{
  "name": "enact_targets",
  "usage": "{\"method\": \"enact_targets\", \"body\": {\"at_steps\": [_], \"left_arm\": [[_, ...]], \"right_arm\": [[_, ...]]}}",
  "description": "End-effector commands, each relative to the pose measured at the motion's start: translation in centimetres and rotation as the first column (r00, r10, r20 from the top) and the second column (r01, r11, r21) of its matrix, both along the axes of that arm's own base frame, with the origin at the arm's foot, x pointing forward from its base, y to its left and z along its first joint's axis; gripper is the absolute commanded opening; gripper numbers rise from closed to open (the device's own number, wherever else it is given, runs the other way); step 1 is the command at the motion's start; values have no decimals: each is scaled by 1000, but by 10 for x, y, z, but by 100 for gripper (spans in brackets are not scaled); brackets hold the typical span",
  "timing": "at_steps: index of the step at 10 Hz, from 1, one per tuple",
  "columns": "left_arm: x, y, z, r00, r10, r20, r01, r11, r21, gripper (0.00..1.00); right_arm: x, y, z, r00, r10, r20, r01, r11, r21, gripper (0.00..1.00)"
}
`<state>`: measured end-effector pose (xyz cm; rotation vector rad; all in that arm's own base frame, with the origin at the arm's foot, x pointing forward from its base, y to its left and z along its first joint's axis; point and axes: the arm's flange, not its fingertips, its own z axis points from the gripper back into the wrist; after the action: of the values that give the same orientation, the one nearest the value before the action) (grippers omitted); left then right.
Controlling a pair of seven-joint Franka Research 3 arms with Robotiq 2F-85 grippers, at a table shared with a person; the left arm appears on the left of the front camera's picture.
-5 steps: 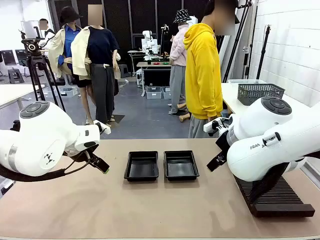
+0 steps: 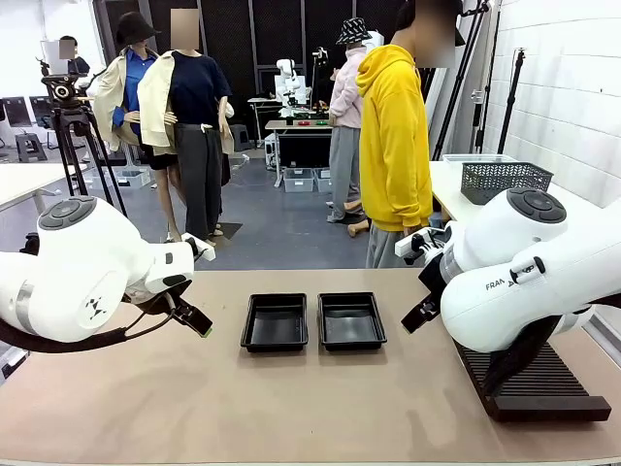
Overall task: Inspect and transfer BCBs to ESD trays.
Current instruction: Pick up the Blank PCB from the PCB Rack and place it in the left ESD tray.
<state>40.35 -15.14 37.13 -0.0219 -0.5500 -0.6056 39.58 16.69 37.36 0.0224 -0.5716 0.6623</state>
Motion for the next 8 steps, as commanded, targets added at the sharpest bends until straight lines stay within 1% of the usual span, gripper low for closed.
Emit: {"method": "enact_targets", "body": {"at_steps": [1, 8], "left_arm": [[0, 0, 0, 1000, 1, 0, -1, 1000, 0, 100], [0, 0, 0, 1000, 1, 0, -1, 1000, 0, 100]], "right_arm": [[0, 0, 0, 1000, 0, 0, 0, 1000, 0, 100], [0, 0, 0, 1000, 0, 0, 0, 1000, 0, 100]]}}
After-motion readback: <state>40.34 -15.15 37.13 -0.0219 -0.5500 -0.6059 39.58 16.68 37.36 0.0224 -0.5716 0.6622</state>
